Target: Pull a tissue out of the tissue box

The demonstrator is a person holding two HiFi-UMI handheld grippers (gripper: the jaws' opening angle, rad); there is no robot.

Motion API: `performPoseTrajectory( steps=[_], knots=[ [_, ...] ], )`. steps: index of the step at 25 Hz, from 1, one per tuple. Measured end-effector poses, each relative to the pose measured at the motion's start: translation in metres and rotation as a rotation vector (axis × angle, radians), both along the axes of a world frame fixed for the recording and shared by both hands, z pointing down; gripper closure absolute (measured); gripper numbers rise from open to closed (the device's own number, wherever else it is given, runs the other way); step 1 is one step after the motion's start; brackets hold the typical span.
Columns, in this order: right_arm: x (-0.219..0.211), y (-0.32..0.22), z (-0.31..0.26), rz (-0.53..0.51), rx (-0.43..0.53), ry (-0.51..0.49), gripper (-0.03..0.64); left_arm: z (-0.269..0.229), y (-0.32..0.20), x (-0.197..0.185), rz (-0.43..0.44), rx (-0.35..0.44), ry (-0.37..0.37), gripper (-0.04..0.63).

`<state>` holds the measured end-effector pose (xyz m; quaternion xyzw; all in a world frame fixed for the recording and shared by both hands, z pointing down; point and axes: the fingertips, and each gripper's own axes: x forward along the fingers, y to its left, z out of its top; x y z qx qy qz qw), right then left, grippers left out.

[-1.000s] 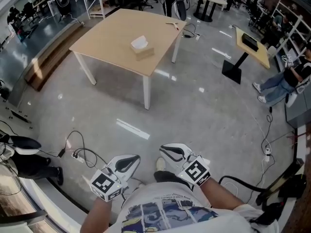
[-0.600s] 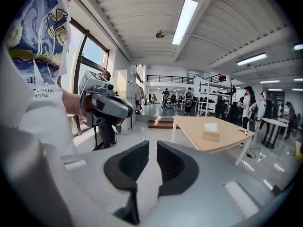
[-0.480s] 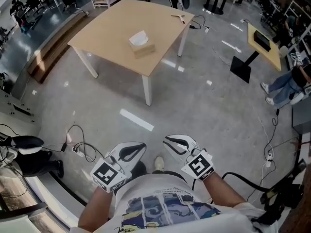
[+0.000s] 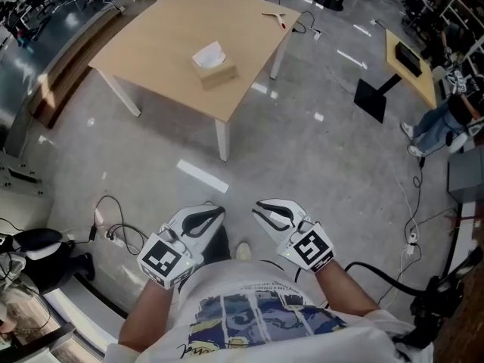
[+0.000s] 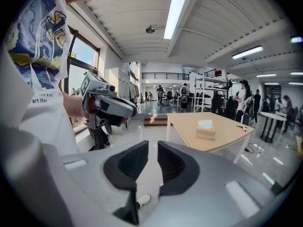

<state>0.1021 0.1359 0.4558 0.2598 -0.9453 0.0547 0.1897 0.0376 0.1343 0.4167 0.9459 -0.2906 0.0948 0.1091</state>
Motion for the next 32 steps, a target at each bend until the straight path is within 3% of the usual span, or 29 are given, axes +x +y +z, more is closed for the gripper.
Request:
performPoseTrajectory(
  steps=[8,18,25,32],
  knots=[
    [-0.037,-0.098,-0.010,0.008,0.029,0.027,0.569,-0.002,-0.096,-0.030,0.045,0.019,0.006,0.589],
    [-0.100,-0.184,-0.011,-0.023,0.028,0.043,0.538,0.008,-0.162,-0.089,0.050,-0.007,0.007,0.589],
    [-0.103,-0.238,-0.005,-0.046,0.010,0.056,0.526,0.008,-0.201,-0.102,0.011,-0.021,0.027,0.589],
    [-0.090,-0.327,0.004,-0.100,0.007,0.082,0.526,0.004,-0.261,-0.101,-0.074,-0.027,0.031,0.589]
  ],
)
